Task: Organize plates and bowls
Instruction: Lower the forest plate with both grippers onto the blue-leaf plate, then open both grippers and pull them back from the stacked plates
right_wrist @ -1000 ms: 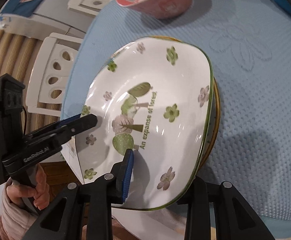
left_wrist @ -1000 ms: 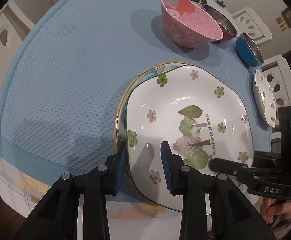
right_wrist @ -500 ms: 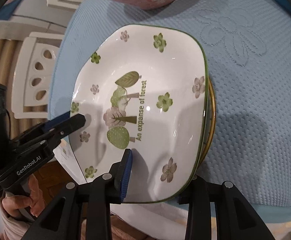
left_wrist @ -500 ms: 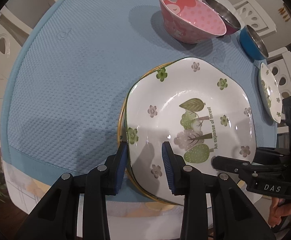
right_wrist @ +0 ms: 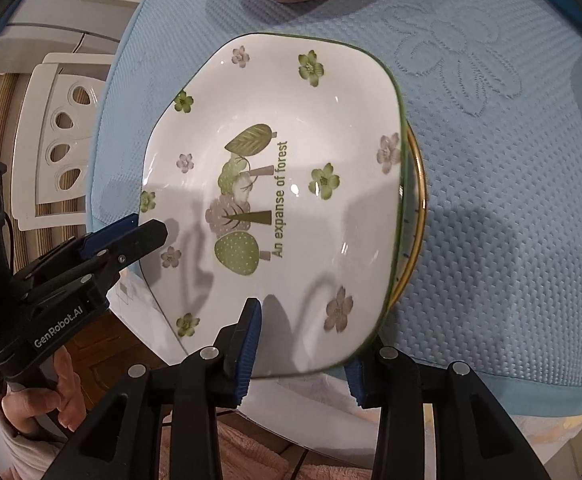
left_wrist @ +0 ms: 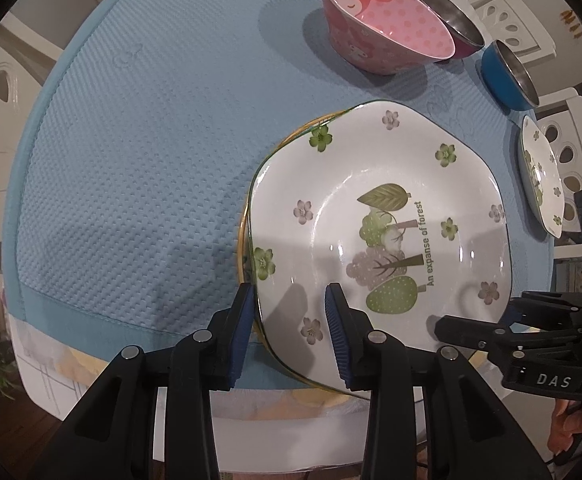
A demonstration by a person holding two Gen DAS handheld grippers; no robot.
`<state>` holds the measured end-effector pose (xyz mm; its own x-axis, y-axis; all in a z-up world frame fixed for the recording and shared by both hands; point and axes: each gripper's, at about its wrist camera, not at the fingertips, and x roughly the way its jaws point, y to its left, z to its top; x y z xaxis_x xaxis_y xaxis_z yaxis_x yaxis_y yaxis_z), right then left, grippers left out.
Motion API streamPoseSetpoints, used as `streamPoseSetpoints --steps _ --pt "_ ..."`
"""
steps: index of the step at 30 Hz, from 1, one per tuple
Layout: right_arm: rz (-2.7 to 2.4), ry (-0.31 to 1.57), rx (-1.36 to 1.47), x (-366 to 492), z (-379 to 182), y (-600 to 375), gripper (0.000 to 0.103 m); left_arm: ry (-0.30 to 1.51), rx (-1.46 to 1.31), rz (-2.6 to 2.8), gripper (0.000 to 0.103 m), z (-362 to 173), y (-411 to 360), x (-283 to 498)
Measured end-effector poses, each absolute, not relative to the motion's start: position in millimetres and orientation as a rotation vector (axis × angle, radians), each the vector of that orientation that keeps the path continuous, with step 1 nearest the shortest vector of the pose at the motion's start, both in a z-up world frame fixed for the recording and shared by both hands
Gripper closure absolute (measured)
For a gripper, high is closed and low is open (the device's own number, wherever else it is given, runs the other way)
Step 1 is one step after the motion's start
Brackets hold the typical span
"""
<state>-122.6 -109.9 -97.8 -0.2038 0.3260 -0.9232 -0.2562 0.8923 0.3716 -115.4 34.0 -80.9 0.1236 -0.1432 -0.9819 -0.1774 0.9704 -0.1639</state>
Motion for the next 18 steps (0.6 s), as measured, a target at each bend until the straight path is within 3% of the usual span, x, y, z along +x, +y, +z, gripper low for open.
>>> streamPoseSetpoints --steps 18 --pt "0.524 1.664 0.065 -133 -82 -137 0.066 1.449 -0.253 0.075 0.069 -77 21 -118"
